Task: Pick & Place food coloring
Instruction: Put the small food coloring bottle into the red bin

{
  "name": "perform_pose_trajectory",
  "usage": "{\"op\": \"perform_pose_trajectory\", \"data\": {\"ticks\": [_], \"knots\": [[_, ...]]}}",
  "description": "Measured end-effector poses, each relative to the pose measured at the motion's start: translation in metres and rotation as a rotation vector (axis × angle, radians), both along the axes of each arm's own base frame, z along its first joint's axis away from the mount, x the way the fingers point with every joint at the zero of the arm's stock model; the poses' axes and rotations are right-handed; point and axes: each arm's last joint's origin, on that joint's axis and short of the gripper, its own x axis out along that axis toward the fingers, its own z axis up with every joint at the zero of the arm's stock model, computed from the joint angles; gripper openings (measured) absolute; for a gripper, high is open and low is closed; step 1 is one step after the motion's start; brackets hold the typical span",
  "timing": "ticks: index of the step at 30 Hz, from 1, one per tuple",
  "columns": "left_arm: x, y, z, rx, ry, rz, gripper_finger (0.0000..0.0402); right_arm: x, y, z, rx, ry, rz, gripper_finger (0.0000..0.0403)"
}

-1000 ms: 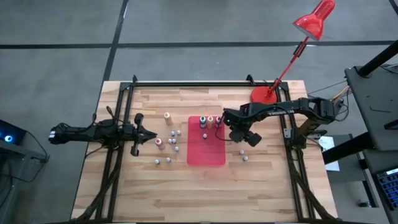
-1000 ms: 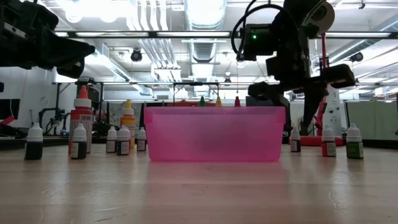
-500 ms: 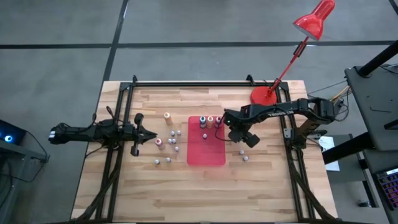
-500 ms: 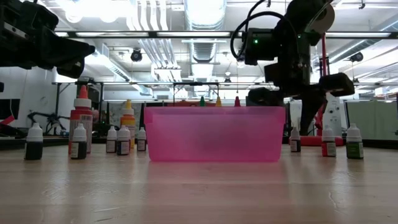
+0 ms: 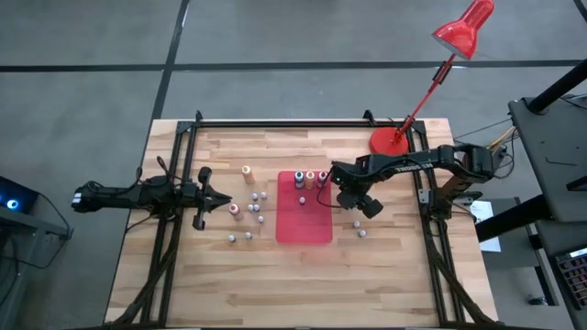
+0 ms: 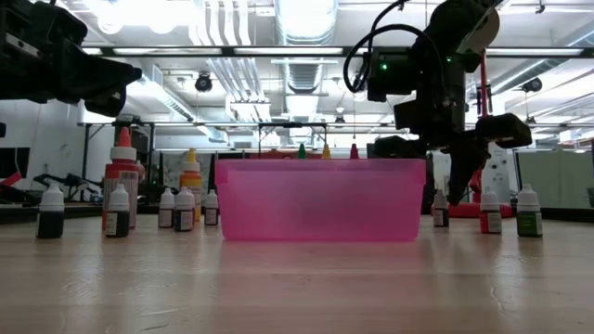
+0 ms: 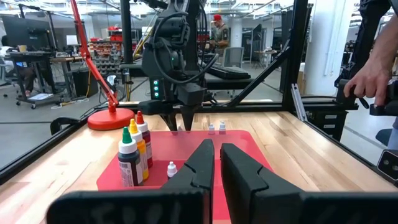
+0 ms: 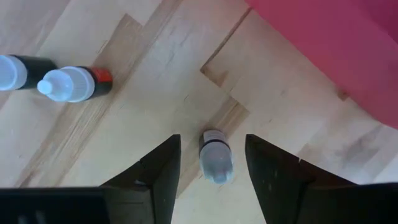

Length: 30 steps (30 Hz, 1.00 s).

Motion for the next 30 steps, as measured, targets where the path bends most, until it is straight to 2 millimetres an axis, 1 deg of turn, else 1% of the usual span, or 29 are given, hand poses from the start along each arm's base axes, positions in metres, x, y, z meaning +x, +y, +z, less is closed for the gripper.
{"op": "perform_pose_trajectory", "data": {"ticks": [15, 30], "knots": [[0.0000, 0.0000, 0.0000, 0.000, 0.000, 0.000, 0.0003, -0.0012, -0.0005, -0.0010, -0.001, 0.007, -0.002, 0.0108], [0.0000, 0.0000, 0.0000, 0.000, 0.000, 0.000, 0.0003, -0.0030, 0.0000, -0.0029, 0.001, 0.016, 0.000, 0.0068]]}}
